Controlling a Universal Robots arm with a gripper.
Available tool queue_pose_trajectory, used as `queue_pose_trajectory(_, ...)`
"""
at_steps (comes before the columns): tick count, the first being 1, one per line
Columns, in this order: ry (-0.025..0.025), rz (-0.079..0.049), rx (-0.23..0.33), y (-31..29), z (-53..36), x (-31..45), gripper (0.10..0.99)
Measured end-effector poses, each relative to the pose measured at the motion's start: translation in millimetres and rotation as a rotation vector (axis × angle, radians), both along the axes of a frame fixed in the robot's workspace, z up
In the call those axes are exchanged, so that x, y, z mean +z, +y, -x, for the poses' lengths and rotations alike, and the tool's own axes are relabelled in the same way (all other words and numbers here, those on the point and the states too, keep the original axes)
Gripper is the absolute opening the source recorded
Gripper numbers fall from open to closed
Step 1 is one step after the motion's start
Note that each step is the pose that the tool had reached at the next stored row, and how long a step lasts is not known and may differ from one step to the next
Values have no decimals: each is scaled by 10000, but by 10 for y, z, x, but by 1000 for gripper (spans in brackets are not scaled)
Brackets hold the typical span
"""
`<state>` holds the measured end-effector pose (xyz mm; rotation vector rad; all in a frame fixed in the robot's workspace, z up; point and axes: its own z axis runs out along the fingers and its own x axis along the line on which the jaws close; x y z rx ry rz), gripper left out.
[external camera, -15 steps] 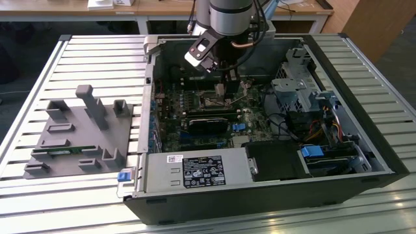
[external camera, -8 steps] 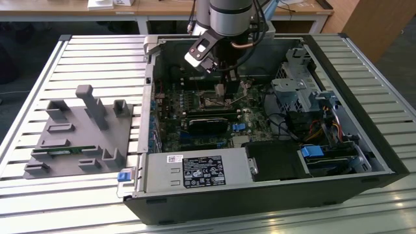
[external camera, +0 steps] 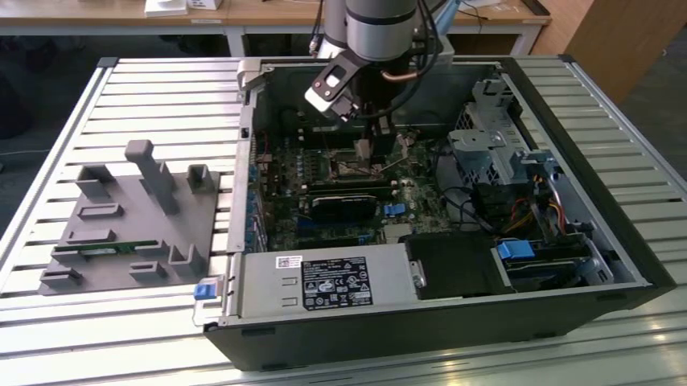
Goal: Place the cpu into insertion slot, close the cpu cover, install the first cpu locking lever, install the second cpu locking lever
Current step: 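Place the cpu into insertion slot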
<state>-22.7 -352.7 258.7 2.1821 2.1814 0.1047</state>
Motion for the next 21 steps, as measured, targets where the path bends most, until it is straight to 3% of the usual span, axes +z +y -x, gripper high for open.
queue_pose_trajectory(10,0,7,-1,63,44,-51,541)
queue_pose_trajectory(17,0,8,0,175,87,-110,541)
queue_pose_trajectory(21,0,7,22,208,106,-176,541)
